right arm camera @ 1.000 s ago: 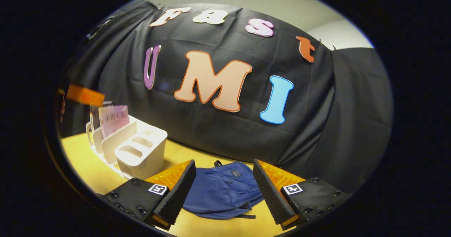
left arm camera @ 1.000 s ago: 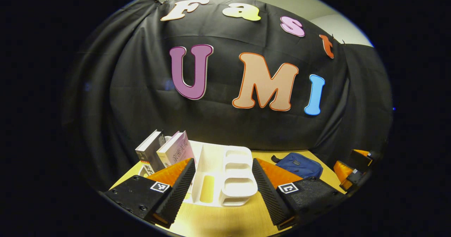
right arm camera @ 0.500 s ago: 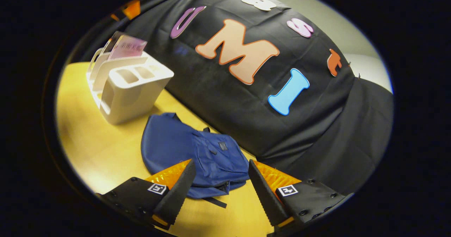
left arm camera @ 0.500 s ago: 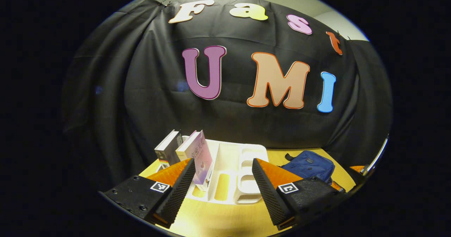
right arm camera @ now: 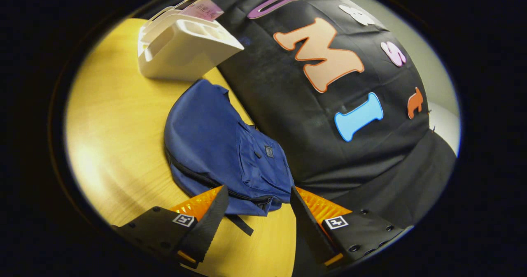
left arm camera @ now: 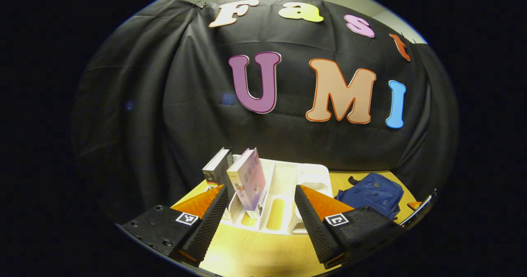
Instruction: Open the schoolbag, grab two books from the bookshelf and put them into the schoolbag.
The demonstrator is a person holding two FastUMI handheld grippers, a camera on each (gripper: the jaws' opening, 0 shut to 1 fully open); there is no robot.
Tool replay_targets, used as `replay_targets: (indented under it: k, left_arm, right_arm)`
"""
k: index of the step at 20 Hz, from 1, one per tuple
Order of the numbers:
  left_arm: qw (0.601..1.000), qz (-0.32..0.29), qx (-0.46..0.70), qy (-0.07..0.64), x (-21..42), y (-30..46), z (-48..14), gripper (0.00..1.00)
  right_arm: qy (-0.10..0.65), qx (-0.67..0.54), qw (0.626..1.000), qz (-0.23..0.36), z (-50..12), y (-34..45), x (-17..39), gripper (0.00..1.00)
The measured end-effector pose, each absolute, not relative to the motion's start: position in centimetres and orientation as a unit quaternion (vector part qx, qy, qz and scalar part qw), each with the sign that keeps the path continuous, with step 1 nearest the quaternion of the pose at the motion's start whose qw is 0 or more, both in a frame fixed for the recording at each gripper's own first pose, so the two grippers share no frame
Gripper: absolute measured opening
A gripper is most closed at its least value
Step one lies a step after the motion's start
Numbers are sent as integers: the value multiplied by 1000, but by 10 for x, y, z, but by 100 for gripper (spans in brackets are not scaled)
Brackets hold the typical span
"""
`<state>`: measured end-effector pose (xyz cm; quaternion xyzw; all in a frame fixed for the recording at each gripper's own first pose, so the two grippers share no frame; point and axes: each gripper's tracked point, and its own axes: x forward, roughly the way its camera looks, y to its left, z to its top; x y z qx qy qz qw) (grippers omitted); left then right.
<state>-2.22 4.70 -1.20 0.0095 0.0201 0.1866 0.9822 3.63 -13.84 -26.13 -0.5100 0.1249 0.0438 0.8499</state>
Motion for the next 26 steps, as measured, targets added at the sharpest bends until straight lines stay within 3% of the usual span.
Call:
replay_targets:
  k: [11, 12, 13, 16, 17, 18, 21, 22, 23, 26]
  left_arm:
    - [969, 243, -15, 39, -39, 75, -27, 92]
    - [969, 243, -15, 40, -39, 75, -28, 92]
    - [969, 244, -15, 41, -38, 75, -28, 92]
    - [969, 243, -12, 43, -36, 74, -30, 92]
    - [969, 243, -10, 44, -34, 74, -29, 95]
    - [969, 242, -9, 45, -34, 74, -29, 95]
    - [969, 240, -8, 47, -35, 74, -29, 95]
    - [970, 240, -9, 48, -34, 73, -30, 95]
    - [970, 240, -9, 48, -34, 73, -29, 95]
    - [969, 241, -10, 48, -36, 75, -31, 95]
  right_arm:
    - [121, -592, 792, 86, -295, -128, 53, 92]
    - [121, -596, 789, 86, -296, -128, 54, 98]
    - [121, -599, 787, 86, -296, -127, 55, 98]
    - [120, -602, 785, 85, -296, -124, 60, 98]
    - [116, -604, 784, 86, -294, -121, 62, 92]
    - [113, -606, 783, 87, -294, -118, 67, 97]
    - [109, -604, 785, 88, -291, -109, 79, 97]
    - [107, -600, 788, 85, -287, -107, 82, 90]
    - [103, -596, 792, 81, -283, -105, 86, 96]
    - [98, -582, 803, 76, -278, -101, 97, 89]
